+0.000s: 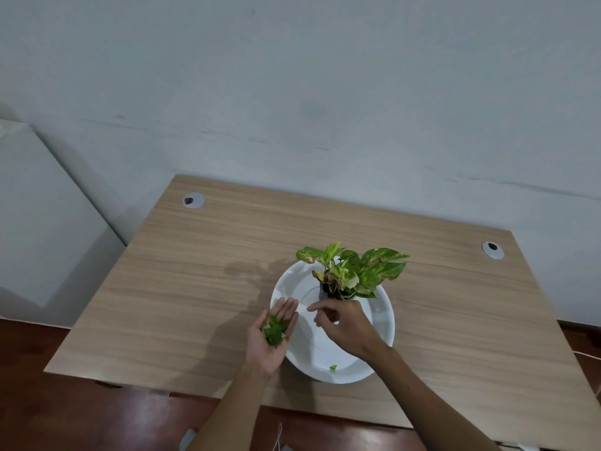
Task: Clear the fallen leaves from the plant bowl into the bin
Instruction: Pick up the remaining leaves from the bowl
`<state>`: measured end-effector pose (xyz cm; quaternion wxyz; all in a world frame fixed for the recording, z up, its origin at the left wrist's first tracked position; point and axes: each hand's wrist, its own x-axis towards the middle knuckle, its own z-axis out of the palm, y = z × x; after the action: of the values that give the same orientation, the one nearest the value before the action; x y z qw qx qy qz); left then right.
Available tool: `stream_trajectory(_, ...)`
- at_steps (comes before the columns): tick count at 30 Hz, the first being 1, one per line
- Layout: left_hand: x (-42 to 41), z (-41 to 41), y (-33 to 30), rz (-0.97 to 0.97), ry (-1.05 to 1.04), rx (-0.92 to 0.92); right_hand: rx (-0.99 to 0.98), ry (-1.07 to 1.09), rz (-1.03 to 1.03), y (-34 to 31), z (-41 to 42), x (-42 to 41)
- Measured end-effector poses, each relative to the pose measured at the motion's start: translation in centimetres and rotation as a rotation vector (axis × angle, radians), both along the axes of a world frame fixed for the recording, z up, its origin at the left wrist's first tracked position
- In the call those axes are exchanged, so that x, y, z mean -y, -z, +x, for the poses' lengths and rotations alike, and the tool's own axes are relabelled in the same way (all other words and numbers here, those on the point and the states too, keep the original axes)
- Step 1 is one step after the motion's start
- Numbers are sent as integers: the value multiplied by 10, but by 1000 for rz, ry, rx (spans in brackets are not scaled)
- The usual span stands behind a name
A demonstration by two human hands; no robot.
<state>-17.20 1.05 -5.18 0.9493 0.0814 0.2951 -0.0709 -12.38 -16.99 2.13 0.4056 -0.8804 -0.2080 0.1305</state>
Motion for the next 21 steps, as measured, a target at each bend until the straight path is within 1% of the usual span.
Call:
stream_trajectory(1, 0, 0, 1, 3, 12, -4, -42, 6, -53, 3, 0, 8)
stream_trajectory(3, 2, -1, 1, -7, 27, -6, -105, -65, -182, 10, -1, 20)
stream_trajectory(6, 4, 0, 0, -8, 39, -2, -119, -233, -413, 20, -4, 29)
stream_trajectory(8, 4, -2, 0, 1, 41, 0, -137, -280, -511, 27, -5, 33)
stream_trajectory(13, 3, -3, 2, 19, 55, -4, -182, -299, -604, 39, -10, 42)
stream_trajectory(21, 1, -3, -2, 61, 108, -19, -68, -372, -668, 46, -12, 50)
